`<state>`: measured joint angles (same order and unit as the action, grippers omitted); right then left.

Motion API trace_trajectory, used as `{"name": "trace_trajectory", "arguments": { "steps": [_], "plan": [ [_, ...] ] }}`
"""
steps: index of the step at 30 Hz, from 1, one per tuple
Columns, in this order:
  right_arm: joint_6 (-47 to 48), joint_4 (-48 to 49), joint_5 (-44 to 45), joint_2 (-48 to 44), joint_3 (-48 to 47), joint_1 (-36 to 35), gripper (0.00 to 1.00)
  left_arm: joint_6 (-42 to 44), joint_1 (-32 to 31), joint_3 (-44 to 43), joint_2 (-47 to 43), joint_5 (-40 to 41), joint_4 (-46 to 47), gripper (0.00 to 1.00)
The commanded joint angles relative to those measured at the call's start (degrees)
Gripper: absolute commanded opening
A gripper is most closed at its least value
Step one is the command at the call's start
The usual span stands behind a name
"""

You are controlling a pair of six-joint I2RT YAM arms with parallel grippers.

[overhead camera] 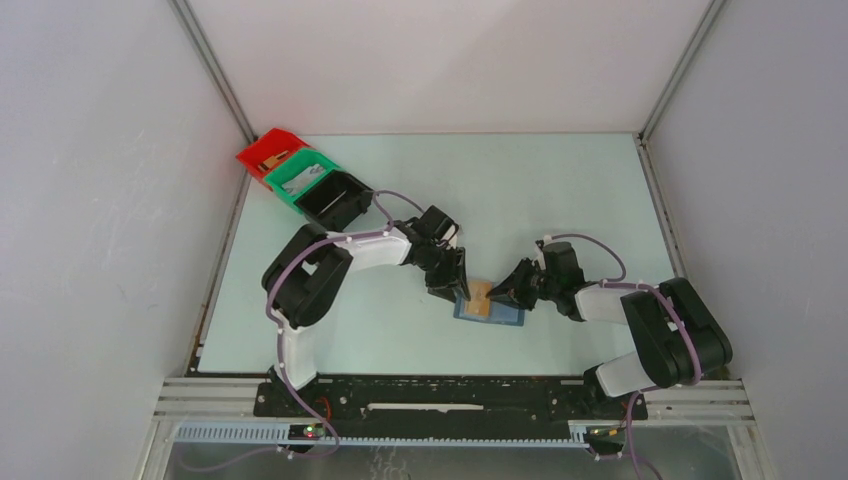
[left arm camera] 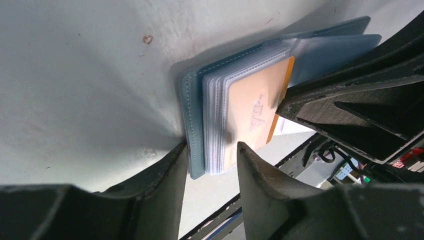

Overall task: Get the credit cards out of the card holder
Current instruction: Remove the credit card from the card holder.

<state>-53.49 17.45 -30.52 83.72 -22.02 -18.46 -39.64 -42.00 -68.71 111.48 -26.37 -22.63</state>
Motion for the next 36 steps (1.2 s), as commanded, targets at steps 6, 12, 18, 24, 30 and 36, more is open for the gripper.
{"name": "trace_trajectory", "arguments": {
  "steps": [6,12,18,24,30,36],
  "plan": [
    [0.0,3.4,-1.6,1.8,0.5,0.0,0.02,0.2,-0.8,0.9,3.7,6.2,0.7,0.23],
    [0.8,3.1,-1.2,0.4,2.3,1.7,0.0,-1.3,-0.7,1.5,3.8,7.0,1.2,0.0],
    [3.5,2.0,-2.7,-2.3,4.5,5.9,0.0,-1.6,-0.8,1.7,3.8,7.4,1.2,0.0],
    [7.9,-2.6,-4.1,-5.9,5.1,10.4,0.0,-1.5,-0.7,1.5,3.8,7.6,0.9,0.0],
    [11.6,-5.5,-6.7,-7.2,5.0,13.5,0.0,-1.0,-0.7,0.9,3.3,8.0,0.2,0.0],
    [14.8,-11.1,-7.7,-14.5,4.4,15.4,0.0,0.9,-0.7,-0.4,-1.6,9.8,-2.5,0.31]
  ]
}}
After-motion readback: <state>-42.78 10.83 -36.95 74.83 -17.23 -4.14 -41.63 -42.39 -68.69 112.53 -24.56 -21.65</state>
